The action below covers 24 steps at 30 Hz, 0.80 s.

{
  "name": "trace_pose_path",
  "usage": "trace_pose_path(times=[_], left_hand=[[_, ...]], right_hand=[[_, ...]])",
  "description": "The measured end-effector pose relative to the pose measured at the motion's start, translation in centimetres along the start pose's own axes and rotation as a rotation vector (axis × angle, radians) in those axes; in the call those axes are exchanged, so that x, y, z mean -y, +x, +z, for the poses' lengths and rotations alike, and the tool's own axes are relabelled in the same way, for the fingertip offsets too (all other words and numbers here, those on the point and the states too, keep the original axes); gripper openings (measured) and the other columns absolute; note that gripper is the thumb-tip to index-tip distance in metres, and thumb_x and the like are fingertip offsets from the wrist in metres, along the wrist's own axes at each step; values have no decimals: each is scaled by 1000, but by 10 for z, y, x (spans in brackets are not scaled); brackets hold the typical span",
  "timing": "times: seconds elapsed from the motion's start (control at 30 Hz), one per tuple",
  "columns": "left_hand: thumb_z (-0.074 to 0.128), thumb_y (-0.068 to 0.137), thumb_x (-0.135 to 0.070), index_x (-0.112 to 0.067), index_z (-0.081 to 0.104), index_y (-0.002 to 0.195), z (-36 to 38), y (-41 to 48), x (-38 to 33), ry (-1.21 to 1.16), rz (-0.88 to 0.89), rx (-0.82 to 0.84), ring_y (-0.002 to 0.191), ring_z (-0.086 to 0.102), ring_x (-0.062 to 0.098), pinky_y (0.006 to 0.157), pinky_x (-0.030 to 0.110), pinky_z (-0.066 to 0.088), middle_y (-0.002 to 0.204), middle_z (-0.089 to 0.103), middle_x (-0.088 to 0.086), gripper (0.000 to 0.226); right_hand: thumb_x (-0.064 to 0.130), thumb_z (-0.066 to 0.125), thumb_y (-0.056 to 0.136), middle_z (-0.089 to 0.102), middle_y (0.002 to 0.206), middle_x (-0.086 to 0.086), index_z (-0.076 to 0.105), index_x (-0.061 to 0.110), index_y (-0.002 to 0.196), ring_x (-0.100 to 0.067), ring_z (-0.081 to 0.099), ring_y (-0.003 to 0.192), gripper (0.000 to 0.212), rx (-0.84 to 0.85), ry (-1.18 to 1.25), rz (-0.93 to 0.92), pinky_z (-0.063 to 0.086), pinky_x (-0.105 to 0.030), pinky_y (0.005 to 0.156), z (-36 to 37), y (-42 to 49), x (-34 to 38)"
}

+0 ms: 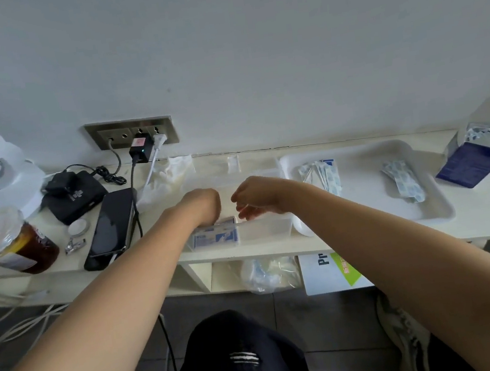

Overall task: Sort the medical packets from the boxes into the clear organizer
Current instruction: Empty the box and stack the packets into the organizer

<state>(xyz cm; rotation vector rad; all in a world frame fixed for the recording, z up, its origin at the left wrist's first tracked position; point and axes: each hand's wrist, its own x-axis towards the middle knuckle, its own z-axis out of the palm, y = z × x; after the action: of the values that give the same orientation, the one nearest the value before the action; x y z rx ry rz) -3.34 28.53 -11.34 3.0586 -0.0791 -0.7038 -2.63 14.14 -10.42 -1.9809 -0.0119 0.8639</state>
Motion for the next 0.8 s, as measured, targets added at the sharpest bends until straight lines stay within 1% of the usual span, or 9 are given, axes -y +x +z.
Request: trace_pose_path(times=[0.17,0.27,0.37,0.47,0.53,0.6,0.67,0.7,0.8], left_hand=[[46,94,-16,-20,71,103,-26,-16,-22,-274,62,-428,97,63,23,83,34,52,108,69,1,27],[48,91,-14,-20,72,97,-38,-26,-58,-470,122,-580,94,63,20,81,29,50,101,70,-2,26],[48,88,-11,-21,70,92,-41,-25,-100,-650,167,-521,86,65,21,81,28,51,92,70,-1,24],[43,87,-8,-22,66,88,-35,-13,-141,-833,209,-364,91,66,26,85,37,54,95,70,4,27],[39,88,-7,-21,65,97,-26,-5,-162,-866,183,-325,102,63,29,90,39,53,109,67,6,30],[36,93,-8,-14,58,119,-17,5,-179,-761,124,-331,116,55,29,96,32,45,127,58,8,34],[34,97,-9,-7,49,131,-7,13,-188,-679,74,-340,122,49,31,96,32,40,136,47,14,37],[34,97,-9,-5,46,133,-3,19,-192,-660,44,-320,123,46,33,97,34,40,138,43,17,38],[36,96,-8,-2,40,138,6,33,-197,-618,-39,-255,130,38,37,103,37,36,141,36,22,43]], right_hand=[[-2,41,93,66,91,-13,64,-1,106,-19,65,72,26,-214,170,-265,56,-23,65,-40,-30,1],[1,42,92,65,78,-7,65,4,95,-15,61,61,24,-398,161,-276,47,-20,55,-72,-48,-19],[5,48,90,65,75,-8,66,5,91,-17,60,59,18,-562,80,-151,49,-24,56,-98,-53,-52],[7,51,85,68,77,-14,64,5,85,-25,64,64,14,-666,0,-36,56,-35,66,-113,-54,-85],[8,51,84,69,79,-17,62,7,81,-28,66,68,12,-675,-32,3,57,-38,70,-117,-53,-99],[9,53,83,70,82,-20,64,3,83,-30,65,71,13,-672,-75,28,56,-39,72,-120,-48,-110],[11,55,82,69,78,-21,67,-1,83,-30,61,70,17,-668,-147,42,52,-35,67,-123,-42,-117],[14,56,82,66,70,-19,66,1,76,-28,57,66,16,-663,-189,54,48,-32,60,-125,-37,-119],[36,65,79,41,55,-2,40,14,56,-23,43,56,41,-639,-297,126,27,-25,44,-126,-23,-124]])
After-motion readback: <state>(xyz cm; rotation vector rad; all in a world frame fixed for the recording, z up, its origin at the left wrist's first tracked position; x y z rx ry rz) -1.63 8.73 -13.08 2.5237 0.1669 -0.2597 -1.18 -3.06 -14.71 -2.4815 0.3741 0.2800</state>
